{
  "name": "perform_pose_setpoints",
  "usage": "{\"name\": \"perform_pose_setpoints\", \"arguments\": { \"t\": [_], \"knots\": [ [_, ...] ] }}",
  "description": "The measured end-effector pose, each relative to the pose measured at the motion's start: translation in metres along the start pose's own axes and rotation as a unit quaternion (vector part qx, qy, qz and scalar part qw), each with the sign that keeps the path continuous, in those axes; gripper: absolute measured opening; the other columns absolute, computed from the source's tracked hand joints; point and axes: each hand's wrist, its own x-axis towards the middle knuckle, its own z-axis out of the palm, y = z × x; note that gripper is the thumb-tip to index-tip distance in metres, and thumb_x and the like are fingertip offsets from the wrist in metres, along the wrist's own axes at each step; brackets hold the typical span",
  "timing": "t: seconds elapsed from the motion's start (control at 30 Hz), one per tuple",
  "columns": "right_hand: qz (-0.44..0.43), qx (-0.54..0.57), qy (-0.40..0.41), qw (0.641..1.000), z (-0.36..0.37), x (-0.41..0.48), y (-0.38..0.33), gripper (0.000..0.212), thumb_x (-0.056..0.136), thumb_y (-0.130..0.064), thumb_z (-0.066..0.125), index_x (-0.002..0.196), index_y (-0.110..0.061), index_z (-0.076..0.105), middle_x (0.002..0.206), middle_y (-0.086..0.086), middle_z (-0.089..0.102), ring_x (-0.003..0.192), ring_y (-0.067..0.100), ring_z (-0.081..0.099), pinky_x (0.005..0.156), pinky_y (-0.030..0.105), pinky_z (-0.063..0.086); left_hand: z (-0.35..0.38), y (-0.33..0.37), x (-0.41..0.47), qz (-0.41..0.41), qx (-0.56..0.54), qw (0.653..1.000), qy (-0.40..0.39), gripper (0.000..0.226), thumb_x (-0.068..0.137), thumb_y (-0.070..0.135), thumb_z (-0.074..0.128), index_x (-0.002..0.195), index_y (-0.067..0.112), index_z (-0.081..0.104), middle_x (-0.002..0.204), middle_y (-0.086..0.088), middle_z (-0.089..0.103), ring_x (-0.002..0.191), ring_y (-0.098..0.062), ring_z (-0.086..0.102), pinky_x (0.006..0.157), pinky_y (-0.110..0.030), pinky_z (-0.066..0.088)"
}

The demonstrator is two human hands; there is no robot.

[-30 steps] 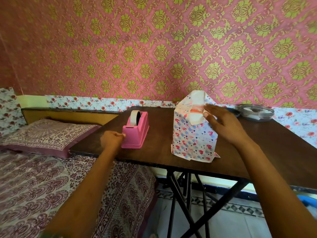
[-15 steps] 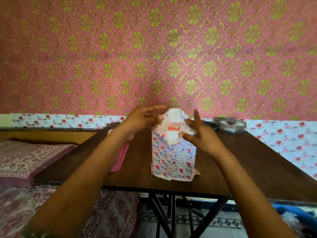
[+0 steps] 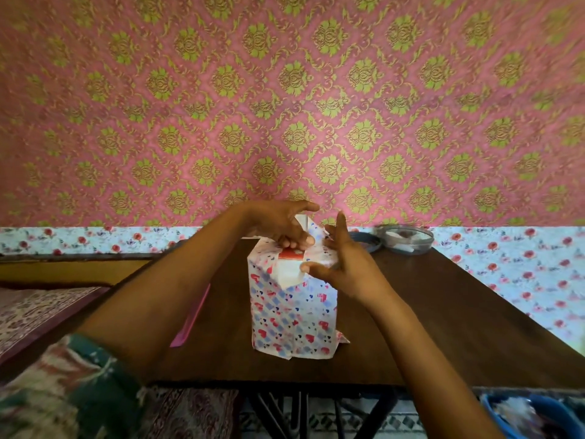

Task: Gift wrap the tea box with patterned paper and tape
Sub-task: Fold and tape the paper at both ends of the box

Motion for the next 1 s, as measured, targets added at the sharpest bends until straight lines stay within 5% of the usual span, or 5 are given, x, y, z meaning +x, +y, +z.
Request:
{"name": "perform_pose_setpoints", "arguments": {
  "t": [0.23, 0.37, 0.6, 0.93, 1.0],
  "knots": [
    [0.000, 0.013, 0.003, 1.000, 0.001, -0.003, 0.000, 0.108, 0.082, -0.039, 0.066, 0.146, -0.015, -0.019, 0.149, 0.005, 0.035, 0.134, 0.022, 0.039, 0.104, 0.036, 0.039, -0.004, 0.016, 0.017, -0.114, 0.095, 0.988, -0.042, 0.082, 0.082, 0.016, 0.069, 0.146, 0.022, 0.017, 0.065, -0.001, 0.065, 0.049, -0.007, 0.048, 0.047, -0.015, 0.044],
    [0.001, 0.010, 0.002, 1.000, 0.001, -0.003, 0.001, 0.108, 0.083, -0.041, 0.064, 0.145, -0.015, -0.019, 0.150, 0.004, 0.034, 0.135, 0.022, 0.037, 0.105, 0.037, 0.038, -0.001, 0.019, 0.017, -0.164, 0.260, 0.951, -0.007, 0.051, 0.081, 0.046, 0.063, 0.111, 0.008, 0.046, 0.070, -0.002, 0.056, 0.052, -0.009, 0.040, 0.047, -0.016, 0.034],
    [0.015, 0.033, -0.004, 0.999, 0.002, -0.002, 0.000, 0.106, 0.084, -0.040, 0.063, 0.145, -0.016, -0.020, 0.150, 0.003, 0.034, 0.136, 0.021, 0.035, 0.106, 0.034, 0.034, 0.008, -0.012, 0.002, -0.076, 0.215, 0.964, 0.137, 0.087, 0.080, 0.038, 0.068, 0.147, 0.022, 0.015, 0.147, -0.008, 0.037, 0.111, -0.030, 0.055, 0.076, -0.029, 0.047],
    [-0.008, 0.044, 0.027, 0.999, 0.009, -0.009, 0.002, 0.102, 0.085, -0.038, 0.063, 0.146, -0.015, -0.017, 0.153, 0.005, 0.027, 0.138, 0.021, 0.033, 0.106, 0.031, 0.032, 0.026, -0.016, -0.027, 0.078, 0.157, 0.920, 0.351, 0.060, 0.079, 0.030, 0.072, 0.131, 0.020, 0.044, 0.093, -0.005, 0.063, 0.083, -0.022, 0.060, 0.065, -0.022, 0.039],
    [-0.013, 0.036, 0.034, 0.999, 0.011, -0.011, 0.001, 0.100, 0.087, -0.037, 0.061, 0.145, -0.015, -0.017, 0.153, 0.005, 0.026, 0.135, 0.023, 0.035, 0.104, 0.030, 0.033, 0.029, -0.019, -0.024, 0.055, 0.140, 0.934, 0.324, 0.079, 0.074, 0.045, 0.072, 0.138, 0.024, 0.031, 0.113, -0.008, 0.058, 0.104, -0.026, 0.057, 0.084, -0.031, 0.047]
  ]
}}
